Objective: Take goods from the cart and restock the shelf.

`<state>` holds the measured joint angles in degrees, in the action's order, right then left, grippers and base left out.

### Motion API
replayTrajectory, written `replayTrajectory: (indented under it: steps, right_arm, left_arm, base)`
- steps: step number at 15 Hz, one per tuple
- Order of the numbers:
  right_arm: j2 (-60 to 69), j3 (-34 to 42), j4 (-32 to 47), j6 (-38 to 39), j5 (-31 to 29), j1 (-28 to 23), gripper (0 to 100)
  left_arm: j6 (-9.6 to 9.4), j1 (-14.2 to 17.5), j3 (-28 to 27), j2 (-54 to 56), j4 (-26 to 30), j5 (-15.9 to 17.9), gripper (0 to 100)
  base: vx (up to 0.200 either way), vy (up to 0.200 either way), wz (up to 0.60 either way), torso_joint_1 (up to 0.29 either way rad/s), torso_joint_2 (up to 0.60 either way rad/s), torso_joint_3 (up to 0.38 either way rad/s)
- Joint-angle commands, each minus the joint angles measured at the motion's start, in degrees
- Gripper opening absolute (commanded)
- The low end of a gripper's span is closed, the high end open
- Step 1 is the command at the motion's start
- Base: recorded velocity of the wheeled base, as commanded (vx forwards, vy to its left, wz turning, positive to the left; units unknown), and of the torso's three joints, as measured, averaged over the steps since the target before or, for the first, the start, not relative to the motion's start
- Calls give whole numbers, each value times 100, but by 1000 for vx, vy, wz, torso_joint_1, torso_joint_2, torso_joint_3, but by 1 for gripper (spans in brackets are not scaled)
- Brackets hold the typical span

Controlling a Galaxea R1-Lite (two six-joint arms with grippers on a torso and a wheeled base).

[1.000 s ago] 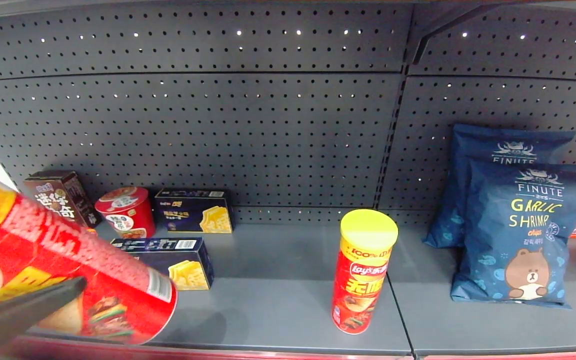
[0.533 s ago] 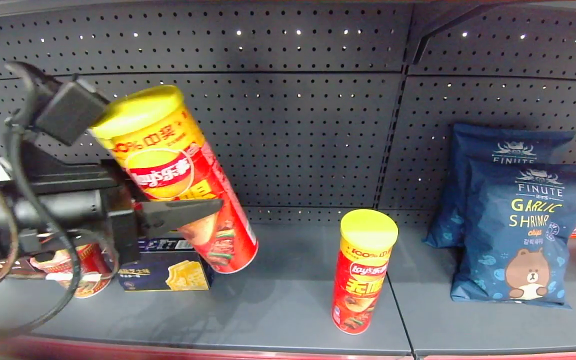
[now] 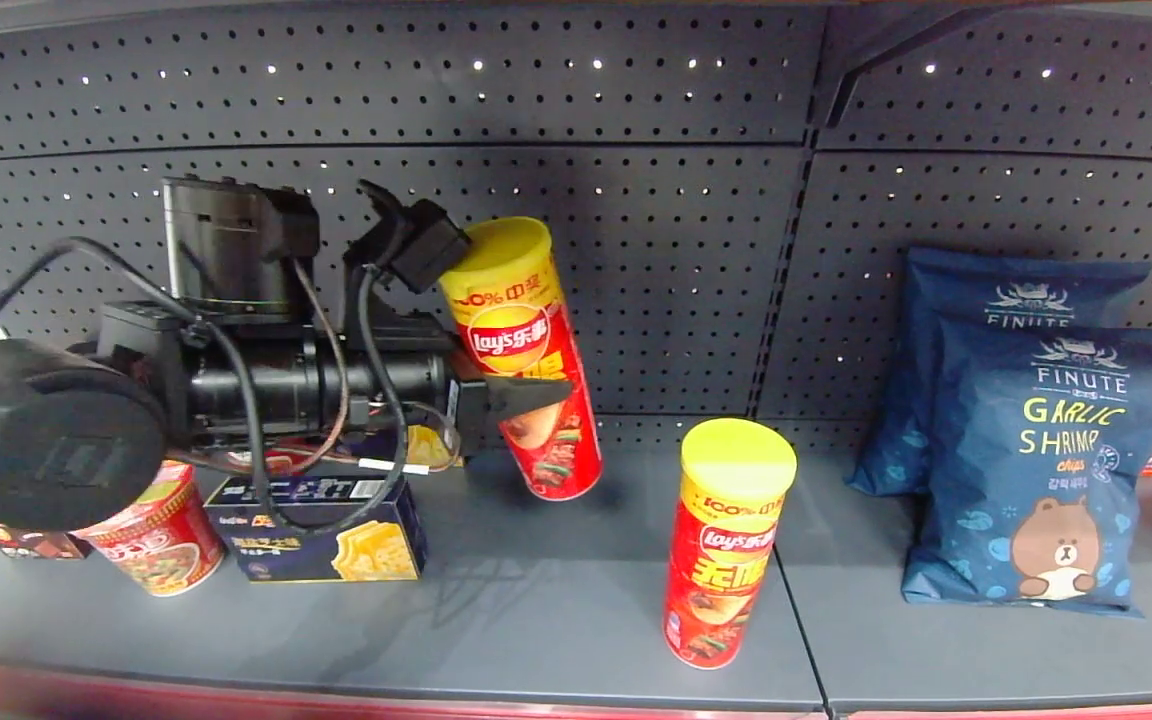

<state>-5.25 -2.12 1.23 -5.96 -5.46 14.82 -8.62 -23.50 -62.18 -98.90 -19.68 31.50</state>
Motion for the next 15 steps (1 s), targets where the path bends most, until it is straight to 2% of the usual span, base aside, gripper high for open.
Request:
replayTrajectory:
  steps: [1, 3, 6, 7, 9, 10, 11, 12, 15]
  right_arm:
    - [-28, 1, 0, -2, 1, 3, 100]
    - [-28, 1, 9, -2, 1, 3, 100]
    - [-28, 1, 9, -2, 1, 3, 100]
    - [-28, 1, 9, -2, 1, 3, 100]
    - [-28, 1, 9, -2, 1, 3, 100]
    - [-28, 1, 9, -2, 1, 3, 100]
    - [-28, 1, 0, -2, 1, 3, 100]
    - [-28, 1, 0, -2, 1, 3, 100]
    - [-28, 1, 0, -2, 1, 3, 100]
  left_arm:
    - [-87, -5, -224, -929, -476, 14, 0]
    - [-158, -67, -435, -1272, -520, 14, 0]
    - [-518, -163, -936, -1808, -476, 40, 0]
    - [-562, -190, -1138, -1957, -441, 40, 0]
    - [-580, -286, -1569, -2107, -36, 40, 0]
    - [-694, -304, -1815, -2186, 219, 40, 0]
    - [-949, -304, -2061, -2309, 429, 40, 0]
    - [-1107, -304, -2263, -2397, 649, 40, 0]
    - [-1151, -339, -2738, -2573, 1071, 49, 0]
  base:
    - [0, 0, 0, 0, 0, 0]
    - [0, 0, 0, 0, 0, 0]
    - [0, 0, 0, 0, 0, 0]
    - [0, 0, 0, 0, 0, 0]
    - [0, 0, 0, 0, 0, 0]
    - [0, 0, 0, 0, 0, 0]
    - [0, 0, 0, 0, 0, 0]
    - [0, 0, 0, 0, 0, 0]
    - [0, 0, 0, 0, 0, 0]
